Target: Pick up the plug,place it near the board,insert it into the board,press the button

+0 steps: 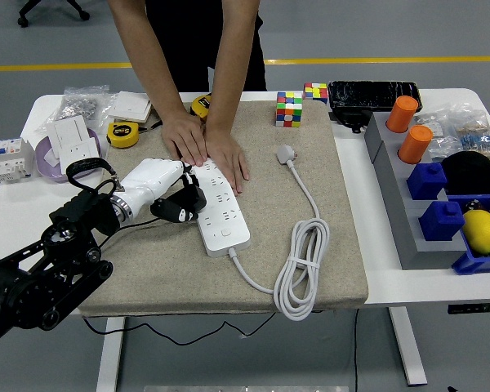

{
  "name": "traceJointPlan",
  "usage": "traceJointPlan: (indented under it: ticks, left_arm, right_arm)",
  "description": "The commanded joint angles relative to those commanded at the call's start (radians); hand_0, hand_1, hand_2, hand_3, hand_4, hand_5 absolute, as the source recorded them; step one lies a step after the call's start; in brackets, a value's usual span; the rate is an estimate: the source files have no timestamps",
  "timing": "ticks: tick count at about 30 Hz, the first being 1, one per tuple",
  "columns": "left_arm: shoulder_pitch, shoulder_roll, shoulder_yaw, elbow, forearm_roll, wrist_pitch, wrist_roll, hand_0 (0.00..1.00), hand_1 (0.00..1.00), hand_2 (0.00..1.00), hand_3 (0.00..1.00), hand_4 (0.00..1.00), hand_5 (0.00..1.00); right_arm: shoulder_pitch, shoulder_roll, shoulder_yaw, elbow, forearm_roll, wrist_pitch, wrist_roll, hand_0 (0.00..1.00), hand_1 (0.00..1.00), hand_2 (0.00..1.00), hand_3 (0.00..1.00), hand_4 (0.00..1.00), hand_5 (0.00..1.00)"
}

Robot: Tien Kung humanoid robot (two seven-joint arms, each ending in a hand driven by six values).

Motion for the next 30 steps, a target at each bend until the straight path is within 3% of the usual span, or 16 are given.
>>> traceJointPlan:
  ticks: [11,12,17,18,23,24,30]
  left_arm:
    - [0.007,0.001,-0.019,-0.018,-0.011,-0.02,0.0,0.625,0.699,0.593,0.591,0.967,0.203]
    - [0.01,0.0,-0.026,-0.021,-0.019,-0.027,-0.002,0.715,0.778,0.714,0.717,0.998,0.472]
    - [0.045,-0.007,-0.072,-0.039,-0.126,-0.04,-0.013,0.715,0.778,0.714,0.717,0.998,0.472]
    - [0.058,-0.011,-0.087,-0.045,-0.162,-0.034,-0.017,0.747,0.81,0.744,0.749,0.998,0.794]
    - [0.14,-0.053,-0.196,-0.096,-0.32,0.02,-0.056,0.747,0.81,0.744,0.749,0.998,0.794]
    - [0.153,-0.06,-0.217,-0.105,-0.339,0.025,-0.06,0.745,0.814,0.757,0.769,0.998,0.998]
    - [0.256,-0.134,-0.354,-0.194,-0.424,0.06,-0.092,0.745,0.812,0.757,0.774,0.998,0.998]
  right_arm:
    - [0.001,0.001,-0.012,0.0,0.013,-0.028,0.001,0.952,0.762,0.72,0.761,0.998,0.968]
    - [0.001,0.001,-0.012,0.0,0.008,-0.034,0.0,0.951,0.76,0.721,0.76,0.998,0.985]
    - [-0.002,0.004,-0.001,0.0,-0.011,-0.041,-0.002,0.951,0.76,0.721,0.76,0.998,0.985]
    - [-0.003,0.005,0.0,0.0,-0.012,-0.042,-0.002,0.948,0.765,0.735,0.765,0.998,0.993]
    - [-0.008,0.007,-0.01,0.0,0.003,-0.044,-0.001,0.948,0.765,0.735,0.765,0.998,0.993]
    - [-0.009,0.007,-0.009,0.0,0.003,-0.043,-0.001,0.941,0.767,0.743,0.774,0.998,0.879]
    - [-0.013,0.009,-0.012,0.0,-0.003,-0.045,-0.002,0.94,0.767,0.747,0.776,0.998,0.912]
